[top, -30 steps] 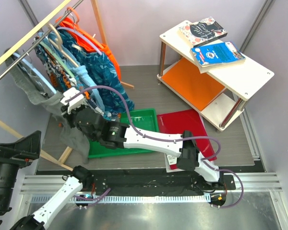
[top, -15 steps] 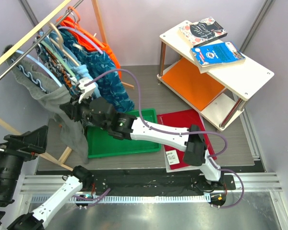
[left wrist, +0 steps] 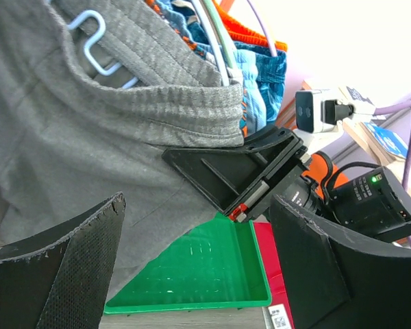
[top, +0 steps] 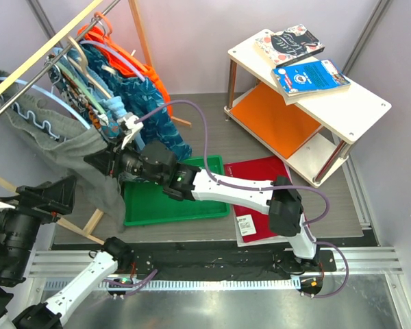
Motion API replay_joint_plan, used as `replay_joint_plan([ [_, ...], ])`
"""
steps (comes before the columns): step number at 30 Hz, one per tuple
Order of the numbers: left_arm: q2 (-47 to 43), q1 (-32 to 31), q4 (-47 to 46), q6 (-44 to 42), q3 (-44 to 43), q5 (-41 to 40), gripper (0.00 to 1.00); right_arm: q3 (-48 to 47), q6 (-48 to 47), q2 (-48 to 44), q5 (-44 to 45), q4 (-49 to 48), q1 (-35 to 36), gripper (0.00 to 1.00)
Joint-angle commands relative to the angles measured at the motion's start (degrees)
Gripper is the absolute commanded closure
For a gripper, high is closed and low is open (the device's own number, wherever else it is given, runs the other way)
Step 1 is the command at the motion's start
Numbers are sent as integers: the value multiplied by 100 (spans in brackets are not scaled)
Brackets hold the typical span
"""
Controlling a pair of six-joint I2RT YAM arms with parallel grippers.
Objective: Remove the shorts from the hanger
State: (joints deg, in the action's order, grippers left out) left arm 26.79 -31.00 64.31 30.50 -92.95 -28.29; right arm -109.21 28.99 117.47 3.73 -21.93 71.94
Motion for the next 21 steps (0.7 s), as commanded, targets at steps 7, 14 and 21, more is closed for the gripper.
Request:
replay_joint_plan([
  [7, 248, -37, -305, -123, 40, 342, 15, 75, 116, -804, 14, -1086, 30, 99],
  [14, 143, -37, -490, 8, 425, 535, 15, -267, -61, -805, 58, -628, -57, 99],
  [21, -42, -37, -596, 316, 778, 562, 15, -417, -35, -655, -38, -654, -189, 99],
])
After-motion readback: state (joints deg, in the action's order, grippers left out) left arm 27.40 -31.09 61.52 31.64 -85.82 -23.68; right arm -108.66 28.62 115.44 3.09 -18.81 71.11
